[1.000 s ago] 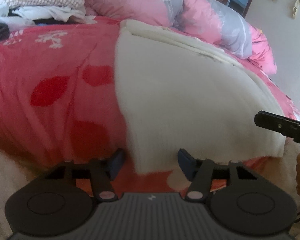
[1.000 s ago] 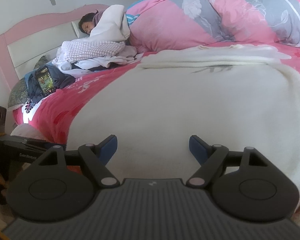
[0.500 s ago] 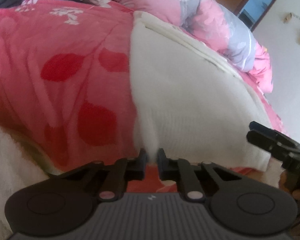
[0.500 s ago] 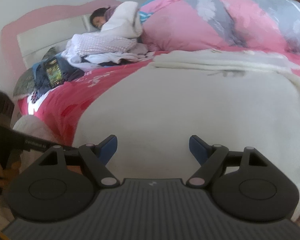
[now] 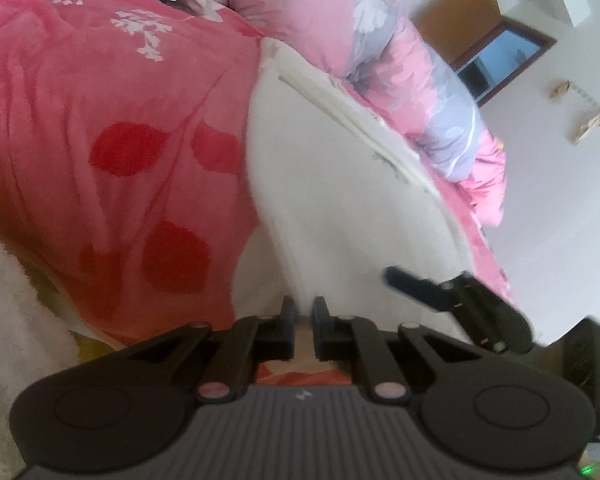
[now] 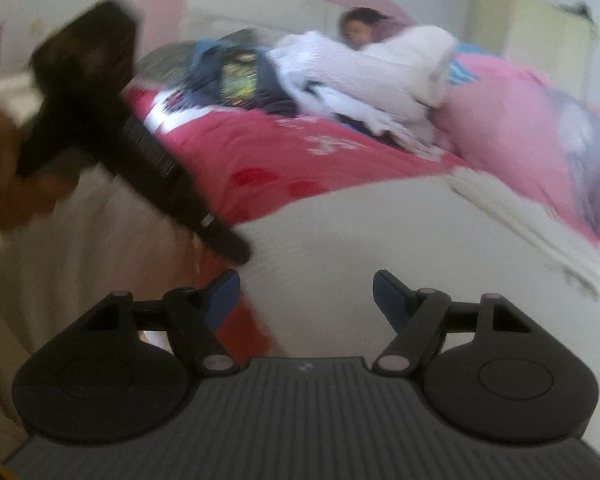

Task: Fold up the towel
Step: 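Bring the right tool beside the left tool and grasp the fleece edge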

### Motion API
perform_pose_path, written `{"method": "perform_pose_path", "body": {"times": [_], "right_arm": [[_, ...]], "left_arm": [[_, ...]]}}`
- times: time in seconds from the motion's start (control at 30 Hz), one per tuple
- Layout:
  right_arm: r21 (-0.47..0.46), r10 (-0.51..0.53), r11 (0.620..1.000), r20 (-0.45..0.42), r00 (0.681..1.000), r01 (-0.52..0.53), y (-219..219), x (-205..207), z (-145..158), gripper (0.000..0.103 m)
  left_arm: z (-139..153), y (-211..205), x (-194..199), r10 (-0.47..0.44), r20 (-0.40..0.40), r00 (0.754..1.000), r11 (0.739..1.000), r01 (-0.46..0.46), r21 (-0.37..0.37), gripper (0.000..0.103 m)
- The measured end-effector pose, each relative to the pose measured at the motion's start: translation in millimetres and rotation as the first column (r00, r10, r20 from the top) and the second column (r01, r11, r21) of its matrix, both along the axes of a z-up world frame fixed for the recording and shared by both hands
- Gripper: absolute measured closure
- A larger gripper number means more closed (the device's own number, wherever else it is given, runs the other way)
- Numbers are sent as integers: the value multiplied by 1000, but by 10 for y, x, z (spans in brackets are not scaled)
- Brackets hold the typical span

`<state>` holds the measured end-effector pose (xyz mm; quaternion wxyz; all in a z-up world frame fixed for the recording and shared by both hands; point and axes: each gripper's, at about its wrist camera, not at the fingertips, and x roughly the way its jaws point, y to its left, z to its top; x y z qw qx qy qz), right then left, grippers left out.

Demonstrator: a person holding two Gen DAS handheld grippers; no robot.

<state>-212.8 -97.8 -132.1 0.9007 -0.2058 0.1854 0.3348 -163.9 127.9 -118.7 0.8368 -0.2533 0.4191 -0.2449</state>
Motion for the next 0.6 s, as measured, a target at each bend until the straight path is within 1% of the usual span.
{"method": "perform_pose_path", "body": {"times": [0.07,0.17,0.23,0.3,0.4,0.6], "right_arm": [[-64,39,997,37,999,-36,131,-32,-35,34],[-137,59,989,81,995,-47,272,-40,-75,39],[-176,64,983,105,992,-45,348,-33,-93,46],[-199,59,979,120,991,-34,396,-11,-96,52],[-231,65,972,136,989,-33,458,-6,-114,55],[-243,83,969,136,987,-48,507,-83,-133,55]], "left_arm": [[18,20,13,1,-6,1000,1000,-1,-27,95],[34,39,22,1,-14,1000,998,-2,-59,95],[40,52,22,-1,-16,1000,997,0,-74,95],[45,71,23,-2,-17,1000,996,0,-87,95],[41,81,34,-2,-21,1000,995,0,-100,95],[44,100,51,-5,-27,1000,993,2,-122,95]]}}
